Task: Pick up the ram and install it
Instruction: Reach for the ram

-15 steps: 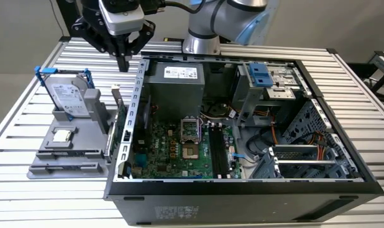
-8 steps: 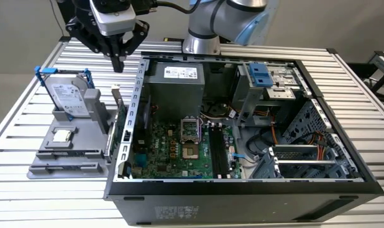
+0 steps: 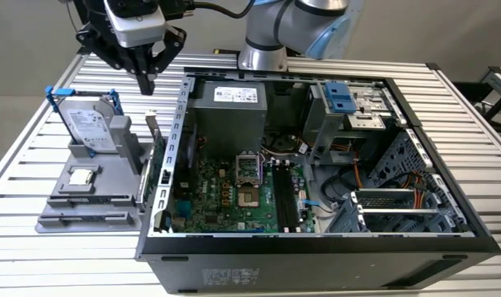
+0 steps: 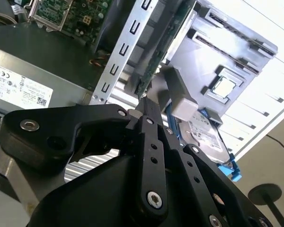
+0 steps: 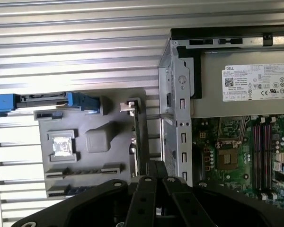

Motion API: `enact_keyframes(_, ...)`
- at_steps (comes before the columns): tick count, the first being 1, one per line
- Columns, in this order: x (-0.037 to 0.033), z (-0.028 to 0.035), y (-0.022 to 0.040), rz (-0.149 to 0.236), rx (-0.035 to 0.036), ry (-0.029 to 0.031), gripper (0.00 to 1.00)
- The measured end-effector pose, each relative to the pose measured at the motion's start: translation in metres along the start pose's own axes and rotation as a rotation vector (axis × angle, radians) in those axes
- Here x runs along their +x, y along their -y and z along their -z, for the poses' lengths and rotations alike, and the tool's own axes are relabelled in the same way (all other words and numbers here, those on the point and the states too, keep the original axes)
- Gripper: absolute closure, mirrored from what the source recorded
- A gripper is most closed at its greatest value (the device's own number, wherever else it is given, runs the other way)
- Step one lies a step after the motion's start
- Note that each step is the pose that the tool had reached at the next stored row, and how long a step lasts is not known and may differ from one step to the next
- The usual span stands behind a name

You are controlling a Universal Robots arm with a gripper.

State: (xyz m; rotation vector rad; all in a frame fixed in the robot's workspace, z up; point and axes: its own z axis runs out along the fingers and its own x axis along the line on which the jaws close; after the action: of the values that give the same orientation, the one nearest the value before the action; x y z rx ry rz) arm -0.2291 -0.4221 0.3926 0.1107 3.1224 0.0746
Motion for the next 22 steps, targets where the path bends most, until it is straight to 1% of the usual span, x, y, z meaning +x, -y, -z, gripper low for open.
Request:
enact_keyframes(10,0.0088,0.0002,0.0022,0.000,0.0000,0.0000,1.00)
enact_keyframes(22,0.0231,0.0006,0.0059,0.000,-0.0001,0.0000,1.00)
